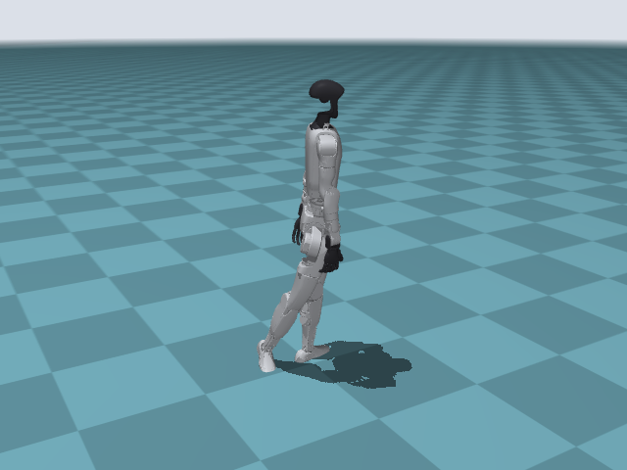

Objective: In place motions

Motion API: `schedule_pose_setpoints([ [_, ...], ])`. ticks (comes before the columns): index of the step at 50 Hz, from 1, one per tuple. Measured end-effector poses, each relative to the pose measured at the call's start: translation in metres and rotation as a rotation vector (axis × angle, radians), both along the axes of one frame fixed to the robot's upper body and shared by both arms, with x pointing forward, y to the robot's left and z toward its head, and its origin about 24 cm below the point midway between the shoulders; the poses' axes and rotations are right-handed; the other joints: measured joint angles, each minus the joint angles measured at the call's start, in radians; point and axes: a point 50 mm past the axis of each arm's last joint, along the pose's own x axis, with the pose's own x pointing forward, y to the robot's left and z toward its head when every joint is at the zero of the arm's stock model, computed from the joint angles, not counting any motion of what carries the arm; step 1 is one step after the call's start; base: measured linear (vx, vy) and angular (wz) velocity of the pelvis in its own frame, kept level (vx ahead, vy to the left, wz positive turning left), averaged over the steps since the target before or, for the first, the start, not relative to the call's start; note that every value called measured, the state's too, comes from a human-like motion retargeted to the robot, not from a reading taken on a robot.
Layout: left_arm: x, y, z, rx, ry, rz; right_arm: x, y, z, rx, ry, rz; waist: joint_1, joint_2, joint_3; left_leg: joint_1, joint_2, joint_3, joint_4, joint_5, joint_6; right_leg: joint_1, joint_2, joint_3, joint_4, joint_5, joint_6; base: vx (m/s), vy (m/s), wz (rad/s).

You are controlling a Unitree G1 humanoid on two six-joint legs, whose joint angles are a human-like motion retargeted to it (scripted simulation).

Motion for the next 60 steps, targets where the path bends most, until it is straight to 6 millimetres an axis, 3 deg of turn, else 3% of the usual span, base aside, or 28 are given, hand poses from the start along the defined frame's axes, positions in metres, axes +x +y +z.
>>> schedule_pose_setpoints([
  [3, 0.014, -0.003, -0.002, -0.011, -0.04, 0.013, -0.022, -0.016, 0.0, -0.061, 0.07, -0.085, -0.033, 0.104, 0.035, 0.033, 0.091, -0.049, 0.011, -0.015, -0.011, -0.046, -0.104, 0.16, 0.321, 0.077, -0.12, 0.24, -0.33, 0.93],
  [5, 0.025, -0.004, -0.003, -0.013, -0.075, 0.019, -0.034, -0.024, 0.002, -0.09, 0.109, -0.147, -0.079, 0.117, 0.064, 0.053, 0.082, -0.086, 0.003, -0.016, -0.002, -0.176, -0.199, 0.403, 0.572, 0.073, -0.168, 0.12, -0.34, 1.3],
  [7, 0.035, 0.0, -0.003, -0.009, -0.104, 0.006, -0.048, -0.026, 0.003, -0.104, 0.154, -0.223, -0.112, 0.117, 0.083, 0.051, 0.074, -0.124, 0.007, -0.012, 0.01, -0.306, -0.158, 0.645, 0.673, 0.013, -0.123, 0.01, -0.37, 1.27],
  [10, 0.054, 0.009, -0.002, 0.013, -0.146, -0.035, -0.064, -0.025, 0.004, -0.102, 0.207, -0.347, -0.151, 0.135, 0.113, 0.031, 0.097, -0.193, 0.032, -0.01, 0.021, -0.403, -0.098, 0.775, 0.731, -0.021, -0.12, -0.06, -0.41, 1.44],
  [13, 0.071, 0.017, -0.001, 0.032, -0.188, -0.077, -0.076, -0.021, 0.004, -0.078, 0.242, -0.404, -0.172, 0.142, 0.129, 0.005, 0.112, -0.262, 0.054, -0.007, 0.028, -0.463, -0.058, 0.81, 0.695, -0.064, -0.124, -0.07, -0.41, 1.33],
  [17, 0.082, 0.021, 0.0, 0.033, -0.221, -0.116, -0.084, -0.016, 0.004, -0.072, 0.274, -0.349, -0.195, 0.132, 0.127, -0.026, 0.097, -0.352, 0.056, 0.005, 0.029, -0.516, -0.001, 0.828, 0.504, -0.125, -0.121, -0.05, -0.33, 1.17],
  [22, 0.072, 0.012, -0.001, 0.012, -0.191, -0.114, -0.084, -0.007, 0.003, -0.05, 0.293, -0.242, -0.278, 0.085, 0.131, 0.009, -0.006, -0.502, 0.019, 0.033, 0.033, -0.467, 0.075, 0.966, 0.051, -0.15, -0.08, 0.05, -0.18, 1.73],
  [23, 0.068, 0.01, -0.002, 0.004, -0.175, -0.117, -0.083, -0.005, 0.003, -0.043, 0.291, -0.234, -0.296, 0.074, 0.143, 0.037, -0.028, -0.536, 0.01, 0.036, 0.035, -0.429, 0.083, 0.955, -0.037, -0.115, -0.105, 0.22, -0.04, 2.44],
  [25, 0.055, 0.008, -0.002, -0.013, -0.129, -0.132, -0.084, -0.002, 0.003, -0.036, 0.293, -0.226, -0.406, 0.06, 0.146, 0.075, -0.075, -0.681, 0.001, 0.057, 0.034, -0.337, 0.083, 0.898, -0.162, -0.013, -0.097, 0.3, -0.02, 3.18],
  [27, 0.041, 0.009, -0.001, -0.021, -0.07, -0.154, -0.086, 0.0, 0.003, -0.043, 0.305, -0.202, -0.445, 0.038, 0.105, 0.087, -0.109, -0.753, -0.009, 0.069, 0.028, -0.29, 0.045, 0.698, -0.209, 0.001, -0.081, 0.29, -0.05, 2.17],
  [28, 0.033, 0.007, -0.001, -0.018, -0.04, -0.171, -0.087, 0.0, 0.003, -0.048, 0.307, -0.194, -0.437, 0.029, 0.081, 0.088, -0.124, -0.775, -0.01, 0.07, 0.027, -0.289, 0.041, 0.672, -0.21, -0.009, -0.085, 0.23, -0.03, -0.4],
  [30, 0.022, 0.003, -0.001, 0.017, 0.001, -0.165, -0.081, 0.0, 0.002, -0.055, 0.301, -0.143, -0.164, -0.006, 0.028, 0.087, -0.101, -0.554, -0.03, 0.041, 0.016, -0.343, 0.073, 0.901, -0.159, -0.05, -0.11, 0.1, -0.01, -3.71],
  [32, 0.016, 0.001, -0.001, 0.025, -0.002, -0.114, -0.062, 0.0, 0.0, -0.039, 0.252, -0.088, -0.128, -0.007, 0.046, 0.102, -0.089, -0.543, -0.026, 0.037, 0.012, -0.332, 0.076, 0.914, -0.143, -0.059, -0.108, -0.08, -0.07, -0.84],
  [35, 0.009, -0.008, 0.0, -0.016, 0.01, -0.046, -0.029, 0.002, -0.001, -0.022, 0.147, -0.022, -0.221, 0.017, 0.087, 0.122, -0.085, -0.651, -0.011, 0.05, 0.012, -0.279, 0.094, 0.802, -0.159, -0.063, -0.124, -0.12, -0.05, 1.42],
  [40, 0.001, -0.009, 0.001, -0.007, 0.051, -0.048, 0.0, 0.015, -0.001, 0.024, -0.021, -0.037, -0.237, 0.017, 0.048, 0.104, -0.082, -0.682, -0.001, 0.058, -0.003, -0.263, 0.107, 0.761, -0.176, -0.079, -0.131, 0.0, 0.0, 0.43],
  [48, 0.017, -0.004, -0.001, -0.013, 0.002, -0.124, -0.006, 0.028, -0.001, 0.152, 0.046, -0.133, -0.137, -0.013, 0.039, 0.069, -0.081, -0.641, 0.03, 0.081, -0.007, -0.248, 0.114, 0.755, -0.183, -0.092, -0.141, -0.09, -0.02, 0.06],
  [55, 0.03, -0.007, -0.002, -0.01, -0.04, -0.215, -0.034, 0.013, -0.001, 0.072, 0.151, -0.089, -0.024, -0.028, 0.032, 0.017, -0.071, -0.54, 0.075, 0.075, -0.026, -0.258, 0.108, 0.823, -0.186, -0.086, -0.154, -0.08, 0.01, -0.44],
  [60, 0.029, -0.006, -0.002, -0.011, -0.041, -0.264, -0.054, 0.002, 0.001, 0.017, 0.241, -0.09, -0.073, -0.023, 0.018, 0.016, -0.065, -0.55, 0.094, 0.034, -0.05, -0.265, 0.092, 0.778, -0.187, -0.084, -0.152, -0.08, 0.0, 0.47],
])
